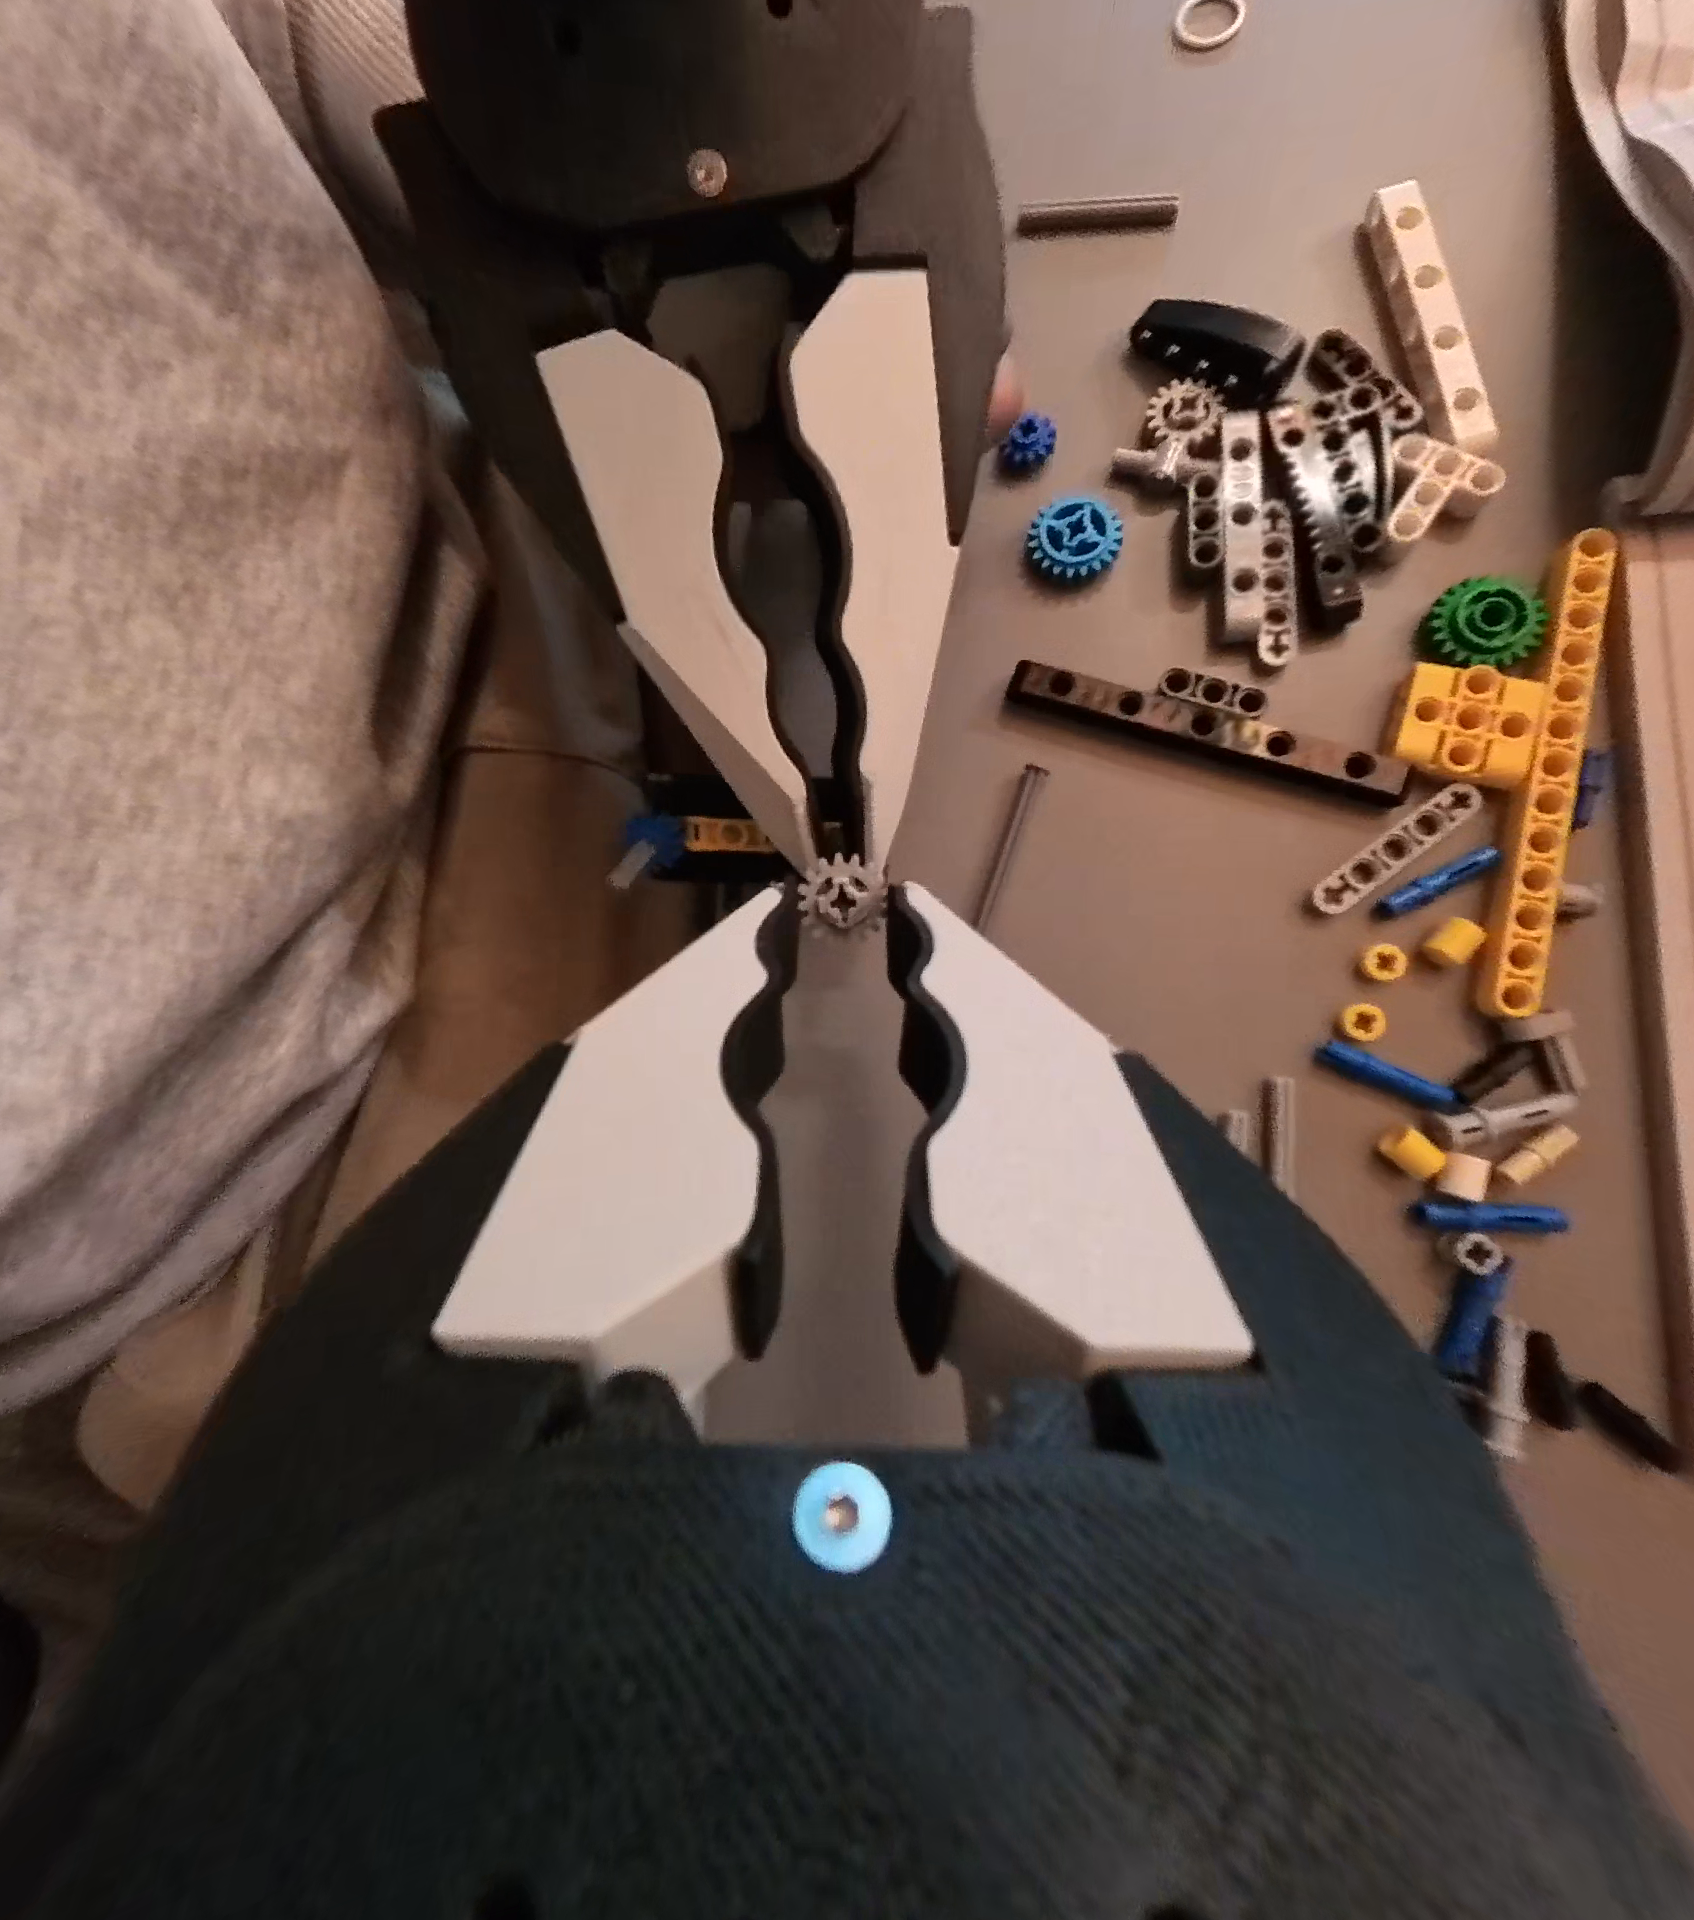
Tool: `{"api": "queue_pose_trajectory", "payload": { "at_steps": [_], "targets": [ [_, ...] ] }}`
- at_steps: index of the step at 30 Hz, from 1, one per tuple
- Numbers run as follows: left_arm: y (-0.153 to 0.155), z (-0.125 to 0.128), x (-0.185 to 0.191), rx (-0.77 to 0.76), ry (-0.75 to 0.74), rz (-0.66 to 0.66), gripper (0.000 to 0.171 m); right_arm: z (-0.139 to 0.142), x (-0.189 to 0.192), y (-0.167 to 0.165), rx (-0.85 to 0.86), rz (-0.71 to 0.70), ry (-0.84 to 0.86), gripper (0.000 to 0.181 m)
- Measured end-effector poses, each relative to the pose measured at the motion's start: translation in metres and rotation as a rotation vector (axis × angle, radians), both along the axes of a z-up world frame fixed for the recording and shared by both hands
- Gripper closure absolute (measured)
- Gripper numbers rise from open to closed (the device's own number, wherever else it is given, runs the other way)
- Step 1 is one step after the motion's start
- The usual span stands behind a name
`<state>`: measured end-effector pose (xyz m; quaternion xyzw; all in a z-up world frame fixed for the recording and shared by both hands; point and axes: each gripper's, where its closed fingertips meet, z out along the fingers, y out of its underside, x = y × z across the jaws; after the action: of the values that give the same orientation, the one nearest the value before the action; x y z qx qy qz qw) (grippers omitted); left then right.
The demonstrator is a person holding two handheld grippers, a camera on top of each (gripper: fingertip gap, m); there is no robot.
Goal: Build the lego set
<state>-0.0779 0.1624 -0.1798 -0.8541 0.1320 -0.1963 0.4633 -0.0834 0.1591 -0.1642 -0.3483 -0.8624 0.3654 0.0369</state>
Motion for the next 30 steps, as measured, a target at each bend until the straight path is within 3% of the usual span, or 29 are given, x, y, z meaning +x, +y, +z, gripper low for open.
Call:
{"api": "queue_pose_trajectory", "payload": {
  "at_steps": [18, 30],
  "targets": [
    [0.0019, 0.0001, 0.0016, 0.008, 0.011, 0.003, 0.169, -0.0016, 0.0015, 0.0012, -0.018, 0.000, 0.012, 0.166],
    [0.0023, 0.0002, 0.0020, 0.012, 0.006, 0.005, 0.169, -0.0008, 0.0007, 0.0008, -0.218, -0.106, 0.030, 0.166]
  ]
}}
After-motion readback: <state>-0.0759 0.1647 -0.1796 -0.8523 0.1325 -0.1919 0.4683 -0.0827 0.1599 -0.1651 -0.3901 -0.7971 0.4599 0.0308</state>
